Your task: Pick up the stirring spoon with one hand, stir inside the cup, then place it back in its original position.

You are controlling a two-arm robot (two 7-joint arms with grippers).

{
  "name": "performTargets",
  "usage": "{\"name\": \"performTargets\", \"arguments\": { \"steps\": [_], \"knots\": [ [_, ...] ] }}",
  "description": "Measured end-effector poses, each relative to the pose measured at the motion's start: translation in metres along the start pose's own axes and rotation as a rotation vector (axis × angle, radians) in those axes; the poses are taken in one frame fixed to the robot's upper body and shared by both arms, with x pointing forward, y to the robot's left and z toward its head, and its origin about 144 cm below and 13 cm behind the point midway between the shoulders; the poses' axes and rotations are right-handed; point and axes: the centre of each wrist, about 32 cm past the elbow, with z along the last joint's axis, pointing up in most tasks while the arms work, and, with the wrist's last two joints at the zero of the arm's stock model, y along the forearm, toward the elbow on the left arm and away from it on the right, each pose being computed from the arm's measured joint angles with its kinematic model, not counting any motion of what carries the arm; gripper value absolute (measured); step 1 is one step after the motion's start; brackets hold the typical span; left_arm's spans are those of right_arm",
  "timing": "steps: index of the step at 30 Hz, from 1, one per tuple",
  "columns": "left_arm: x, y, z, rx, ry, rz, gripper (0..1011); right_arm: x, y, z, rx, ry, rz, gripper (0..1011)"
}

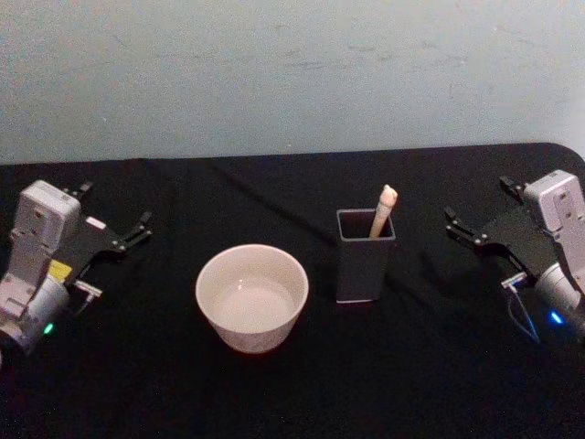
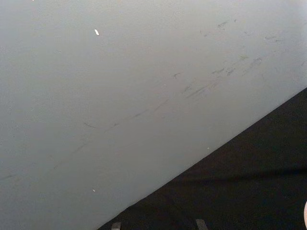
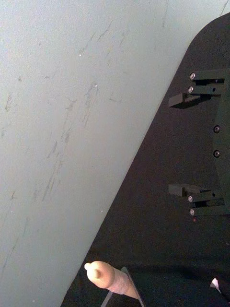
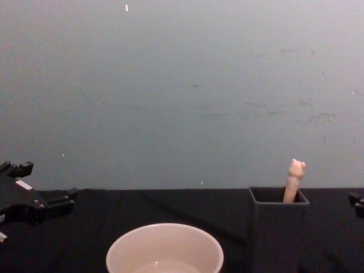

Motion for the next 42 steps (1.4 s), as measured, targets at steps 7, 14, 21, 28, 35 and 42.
{"name": "performTargets", "arguments": {
  "steps": [7,14,21,28,35,42],
  "knots": [
    [0.0000,0.0000,0.0000,0.000,0.000,0.000,1001,0.0000,0.0000,0.0000,0.000,0.000,0.000,1000],
    [0.0000,0.0000,0.0000,0.000,0.000,0.000,1001,0.0000,0.0000,0.0000,0.000,0.000,0.000,1000],
    [0.0000,0.0000,0.0000,0.000,0.000,0.000,1001,0.0000,0.0000,0.0000,0.000,0.000,0.000,1000],
    [0.0000,0.0000,0.0000,0.000,0.000,0.000,1001,0.0000,0.0000,0.0000,0.000,0.000,0.000,1000],
    [0.0000,0.0000,0.0000,0.000,0.000,0.000,1001,0.0000,0.0000,0.0000,0.000,0.000,0.000,1000],
    [0.0000,0.0000,0.0000,0.000,0.000,0.000,1002,0.0000,0.0000,0.0000,0.000,0.000,0.000,1000]
  ]
}}
